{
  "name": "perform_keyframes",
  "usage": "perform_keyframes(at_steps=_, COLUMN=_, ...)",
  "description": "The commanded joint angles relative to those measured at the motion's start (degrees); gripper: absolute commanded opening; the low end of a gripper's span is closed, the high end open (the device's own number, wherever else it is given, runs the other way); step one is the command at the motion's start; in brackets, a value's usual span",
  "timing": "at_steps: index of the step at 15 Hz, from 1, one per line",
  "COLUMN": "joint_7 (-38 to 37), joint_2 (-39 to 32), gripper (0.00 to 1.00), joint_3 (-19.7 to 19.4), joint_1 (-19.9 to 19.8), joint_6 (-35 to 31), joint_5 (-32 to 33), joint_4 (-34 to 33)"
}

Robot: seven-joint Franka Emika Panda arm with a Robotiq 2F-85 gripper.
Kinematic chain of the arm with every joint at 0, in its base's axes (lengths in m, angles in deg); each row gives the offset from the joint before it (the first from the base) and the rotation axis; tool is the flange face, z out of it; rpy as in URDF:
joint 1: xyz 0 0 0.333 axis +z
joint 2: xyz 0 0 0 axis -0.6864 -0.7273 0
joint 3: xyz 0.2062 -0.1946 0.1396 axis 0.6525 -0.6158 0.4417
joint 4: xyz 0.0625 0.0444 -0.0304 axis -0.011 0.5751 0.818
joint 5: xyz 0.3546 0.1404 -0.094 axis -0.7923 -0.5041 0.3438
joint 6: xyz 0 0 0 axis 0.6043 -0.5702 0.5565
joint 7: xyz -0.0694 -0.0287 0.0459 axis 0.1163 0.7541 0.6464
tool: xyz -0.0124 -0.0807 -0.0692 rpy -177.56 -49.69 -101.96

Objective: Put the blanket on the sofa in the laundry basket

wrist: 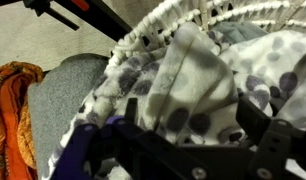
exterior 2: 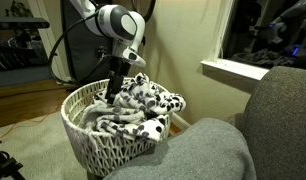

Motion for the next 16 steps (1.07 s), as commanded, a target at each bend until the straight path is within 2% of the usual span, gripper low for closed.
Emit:
perform_keyframes(at_steps=1, joint_7=-2.68, joint_2=3.12, gripper=1.0, joint_3=-0.7, joint_1=-1.32, joint_6=-6.02, joint_5=-2.78, joint_4=5.73)
perform_keyframes(at_steps=11, joint_7=-4.15, joint_2=3.46, gripper=1.0, joint_3=-2.7, joint_1=-3.58, joint_6=-12.56, joint_5=-4.06, joint_4=10.75)
perform_keyframes(at_steps=13, joint_7=-4.07, joint_2=3.55, gripper=0.73, joint_3=-2.73, joint_1=-3.76, joint_6=-13.21, joint_5=-4.18, joint_4=11.36)
perform_keyframes(at_steps=16, joint_7=-3.91, joint_2=3.87, gripper=0.53, joint_3=-2.8, joint_1=-3.77, joint_6=-14.05, joint_5=-4.19, joint_4=12.0)
